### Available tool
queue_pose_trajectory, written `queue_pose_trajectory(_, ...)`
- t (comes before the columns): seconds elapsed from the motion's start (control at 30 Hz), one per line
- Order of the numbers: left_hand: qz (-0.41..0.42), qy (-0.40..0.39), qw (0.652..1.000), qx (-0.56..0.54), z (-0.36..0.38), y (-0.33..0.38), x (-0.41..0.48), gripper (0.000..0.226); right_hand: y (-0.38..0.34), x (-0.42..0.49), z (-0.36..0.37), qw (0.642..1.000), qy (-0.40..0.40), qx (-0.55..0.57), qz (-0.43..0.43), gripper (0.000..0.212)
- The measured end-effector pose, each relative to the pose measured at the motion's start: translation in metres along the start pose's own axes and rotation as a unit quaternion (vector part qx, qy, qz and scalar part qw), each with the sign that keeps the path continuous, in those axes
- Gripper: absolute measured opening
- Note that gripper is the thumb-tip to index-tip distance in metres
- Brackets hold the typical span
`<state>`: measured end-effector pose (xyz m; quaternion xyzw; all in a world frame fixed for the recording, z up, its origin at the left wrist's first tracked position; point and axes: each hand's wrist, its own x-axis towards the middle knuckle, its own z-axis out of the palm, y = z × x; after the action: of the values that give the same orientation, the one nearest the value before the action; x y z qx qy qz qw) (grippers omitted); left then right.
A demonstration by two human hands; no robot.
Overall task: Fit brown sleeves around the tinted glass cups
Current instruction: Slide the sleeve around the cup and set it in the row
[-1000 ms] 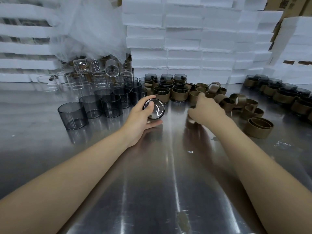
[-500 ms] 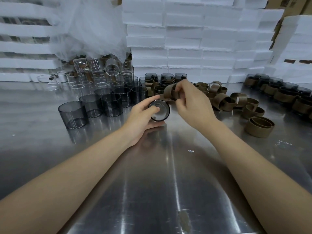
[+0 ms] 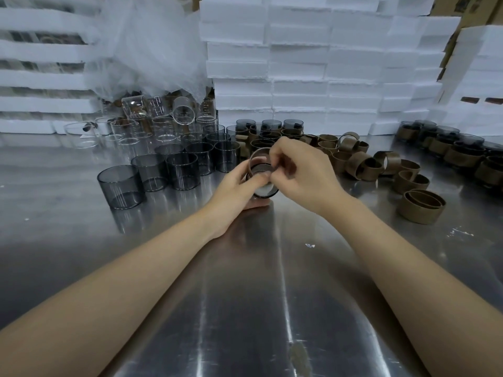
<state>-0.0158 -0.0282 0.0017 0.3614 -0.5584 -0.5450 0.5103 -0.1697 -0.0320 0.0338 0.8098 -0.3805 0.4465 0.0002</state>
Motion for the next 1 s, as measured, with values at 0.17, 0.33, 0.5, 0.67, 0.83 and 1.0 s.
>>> queue_pose_trajectory(0.17, -0.009, 0.019, 0.999, -0.03, 0.0, 0.002, 0.0, 0.022, -0.006, 0.001, 0.008, 0.975, 0.051, 0.205, 0.063, 0.039)
queue_pose_trajectory(0.33, -0.008, 0.013, 1.0, -0.011, 0.001, 0.003, -0.003, 0.029, 0.0, 0.002, 0.005, 0.989, 0.022, 0.106, 0.097, 0.036)
queue_pose_trajectory(0.5, -0.011, 0.011, 1.0, -0.009, 0.0, 0.006, -0.004, 0.034, -0.002, -0.001, 0.006, 0.998, -0.011, -0.014, 0.053, 0.032)
queue_pose_trajectory(0.67, -0.017, 0.021, 1.0, -0.005, 0.0, 0.004, -0.002, 0.046, -0.003, 0.0, 0.005, 0.999, -0.021, -0.031, 0.025, 0.031)
queue_pose_trajectory(0.83, -0.02, 0.029, 0.999, 0.009, 0.002, 0.003, -0.001, 0.05, -0.004, 0.001, 0.003, 0.998, -0.052, -0.028, 0.012, 0.033)
queue_pose_trajectory(1.0, -0.032, 0.031, 0.999, 0.028, 0.005, 0.006, -0.003, 0.065, -0.002, 0.003, -0.002, 0.996, -0.078, -0.035, -0.005, 0.035)
